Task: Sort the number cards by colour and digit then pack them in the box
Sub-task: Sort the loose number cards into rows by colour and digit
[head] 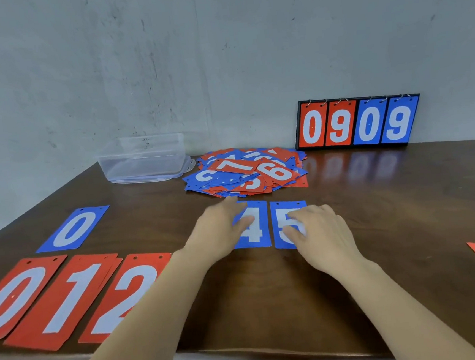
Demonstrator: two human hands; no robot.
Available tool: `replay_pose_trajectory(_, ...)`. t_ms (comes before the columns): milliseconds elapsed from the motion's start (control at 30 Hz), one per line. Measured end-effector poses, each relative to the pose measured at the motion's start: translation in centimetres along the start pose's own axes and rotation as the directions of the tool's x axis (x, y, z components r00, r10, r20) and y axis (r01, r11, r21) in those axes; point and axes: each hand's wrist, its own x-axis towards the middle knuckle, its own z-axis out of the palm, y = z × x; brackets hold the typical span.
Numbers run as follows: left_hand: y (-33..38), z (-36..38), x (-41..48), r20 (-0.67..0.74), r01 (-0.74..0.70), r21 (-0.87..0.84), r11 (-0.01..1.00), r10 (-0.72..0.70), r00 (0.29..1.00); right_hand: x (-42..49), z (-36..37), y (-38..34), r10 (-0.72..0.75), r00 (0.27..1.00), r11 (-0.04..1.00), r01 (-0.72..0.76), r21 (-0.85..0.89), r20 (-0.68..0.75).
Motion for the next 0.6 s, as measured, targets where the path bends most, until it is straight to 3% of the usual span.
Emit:
replay_pose_trajectory(167, -1.9, -5.0, 3.6, -0.149, 0.014, -0.060, 0.998, -0.023, 0.989, 3.5, -1.5, -0.5, 0.003, 0.999, 0.997, 0.001, 0.079, -0.044)
replay_pose_trajectory(300, -5.5, -6.4, 6.2, -0.157, 0.082, -0.073, 0.994, -0.093, 0.983, 7.1, -1.4, -1.1, 0.009, 1.000, 0.995, -0.007, 0.101, -0.015)
replay_pose_trajectory(600, -11.2, -5.8, 12.9, -0.121, 0.217, -0.128, 0.968, -0.232, 0.965, 16.7, 0.9, -0.1, 0.178, 0.984, 0.974, -0.179, 0.137, 0.021)
